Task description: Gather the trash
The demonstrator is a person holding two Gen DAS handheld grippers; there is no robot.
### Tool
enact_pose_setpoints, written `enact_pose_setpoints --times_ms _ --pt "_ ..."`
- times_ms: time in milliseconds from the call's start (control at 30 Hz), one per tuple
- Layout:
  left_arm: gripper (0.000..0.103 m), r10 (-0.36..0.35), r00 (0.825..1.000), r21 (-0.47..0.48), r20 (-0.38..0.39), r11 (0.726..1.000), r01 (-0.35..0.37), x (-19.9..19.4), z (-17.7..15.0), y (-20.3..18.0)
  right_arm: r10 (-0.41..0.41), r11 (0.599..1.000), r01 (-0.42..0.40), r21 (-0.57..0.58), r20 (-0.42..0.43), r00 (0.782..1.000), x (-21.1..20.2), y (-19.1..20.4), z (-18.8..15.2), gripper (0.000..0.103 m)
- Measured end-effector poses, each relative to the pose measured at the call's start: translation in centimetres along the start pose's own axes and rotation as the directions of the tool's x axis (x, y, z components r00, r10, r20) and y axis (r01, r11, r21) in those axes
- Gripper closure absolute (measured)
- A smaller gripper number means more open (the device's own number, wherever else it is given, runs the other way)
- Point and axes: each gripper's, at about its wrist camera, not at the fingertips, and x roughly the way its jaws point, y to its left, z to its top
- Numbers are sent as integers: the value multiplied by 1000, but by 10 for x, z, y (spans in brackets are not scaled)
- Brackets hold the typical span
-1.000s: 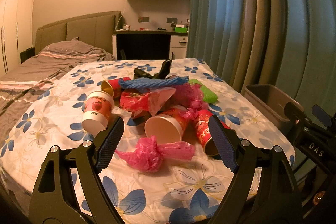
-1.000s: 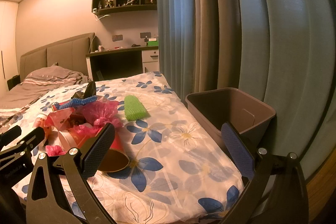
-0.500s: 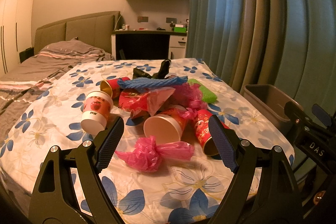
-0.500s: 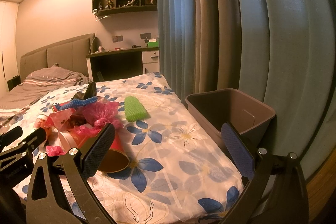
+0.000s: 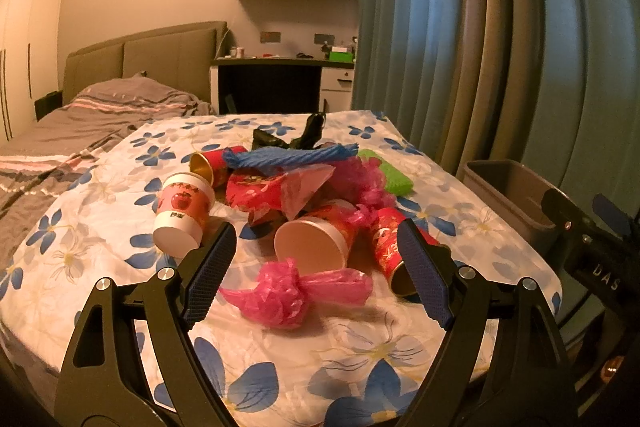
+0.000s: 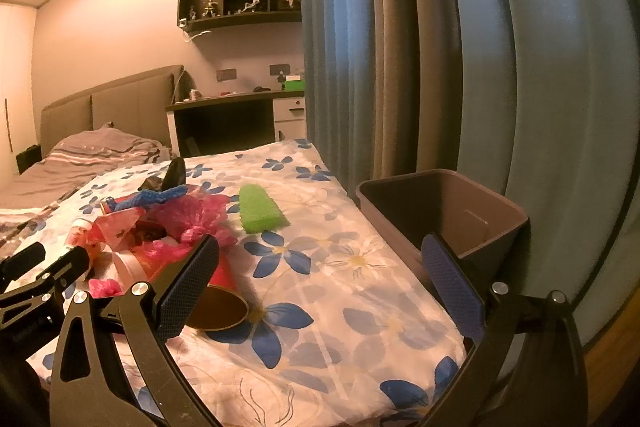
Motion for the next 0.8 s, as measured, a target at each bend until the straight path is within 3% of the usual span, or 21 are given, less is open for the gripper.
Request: enact_pose_setpoints --times_ms 267,500,567,633,800 --pt "22 8 1000 -27 26 1000 -8 8 -10 35 67 998 -67 7 0 998 8 3 -2 6" --pt "25 37 999 -49 12 998 -36 23 -9 55 131 991 -131 -13 -21 991 19 19 -4 13" --pt "27 40 999 -40 11 998 -40 30 -7 55 155 987 -156 -27 -35 987 24 26 -5 18" --pt "28 33 999 -34 9 999 -32 37 -4 56 171 984 -173 -46 -50 984 27 33 -7 30" --pt "31 0 1000 -28 -16 1000 -1 60 7 56 208 974 -213 -74 -69 976 38 48 -7 34"
